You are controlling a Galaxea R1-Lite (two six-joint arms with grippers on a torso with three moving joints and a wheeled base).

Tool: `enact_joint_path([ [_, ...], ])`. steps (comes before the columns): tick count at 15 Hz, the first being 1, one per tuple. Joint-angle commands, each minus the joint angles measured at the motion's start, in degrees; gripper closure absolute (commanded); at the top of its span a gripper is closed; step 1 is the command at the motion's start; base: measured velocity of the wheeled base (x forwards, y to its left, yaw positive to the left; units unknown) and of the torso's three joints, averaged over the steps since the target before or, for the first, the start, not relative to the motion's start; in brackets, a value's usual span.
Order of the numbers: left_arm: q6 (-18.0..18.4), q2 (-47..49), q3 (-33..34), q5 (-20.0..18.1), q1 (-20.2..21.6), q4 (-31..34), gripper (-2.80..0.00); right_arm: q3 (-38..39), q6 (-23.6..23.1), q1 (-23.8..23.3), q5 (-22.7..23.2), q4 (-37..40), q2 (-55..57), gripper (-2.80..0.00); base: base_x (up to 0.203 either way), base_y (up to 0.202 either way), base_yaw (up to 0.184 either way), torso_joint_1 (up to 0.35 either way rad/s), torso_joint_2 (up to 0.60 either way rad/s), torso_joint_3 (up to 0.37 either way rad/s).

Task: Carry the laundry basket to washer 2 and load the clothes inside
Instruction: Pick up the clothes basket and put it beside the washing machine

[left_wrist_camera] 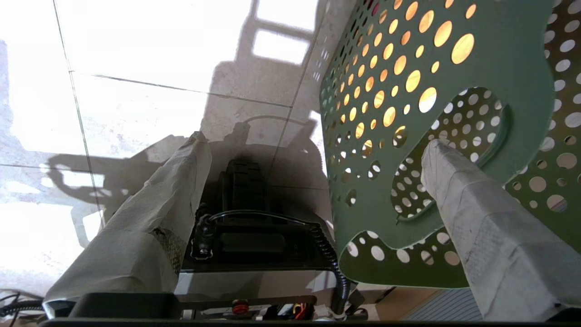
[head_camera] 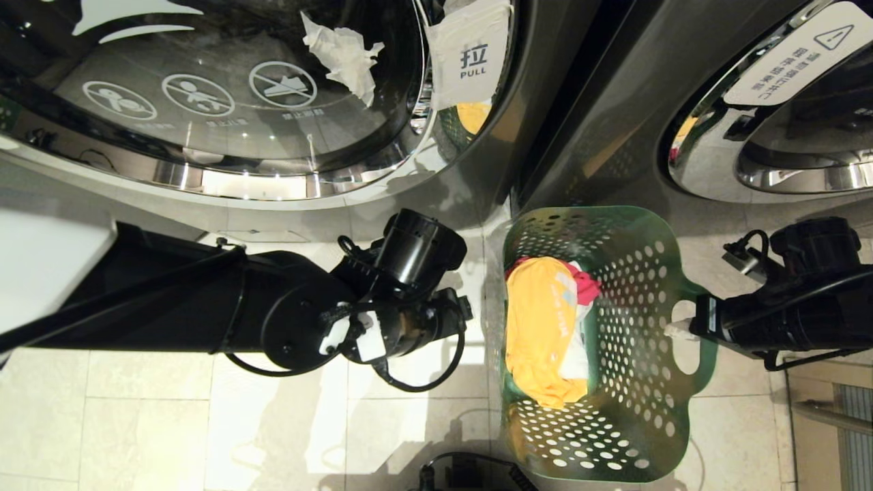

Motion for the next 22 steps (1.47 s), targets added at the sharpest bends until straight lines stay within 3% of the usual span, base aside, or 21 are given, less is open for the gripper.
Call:
enact_joint_path([
  [1, -0.2, 0.3, 0.0, 0.1, 0.0, 0.1, -2.8, -0.1, -0.3, -1.4, 0.2, -0.1, 0.9, 0.0, 0.0, 0.0, 0.0, 0.0, 0.0, 0.0],
  [3, -0.2, 0.4, -0.1, 0.1, -0.1, 0.1, -2.8, -0.8, -2.8, -3.0, 0.3, 0.0, 1.9, 0.0, 0.0, 0.0, 0.0, 0.0, 0.0, 0.0],
  [14, -0.3, 0.5, 0.1, 0.1, -0.4, 0.2, -2.8, -6.8, -4.8, -8.5, 0.2, 0.3, 6.5, 0.0, 0.0, 0.0, 0.0, 0.0, 0.0, 0.0],
  [22, -0.2, 0.2, 0.1, 0.2, -0.7, 0.4, -2.8, -6.1, -4.9, -9.0, 0.2, 0.4, 4.2, 0.0, 0.0, 0.0, 0.0, 0.0, 0.0, 0.0],
])
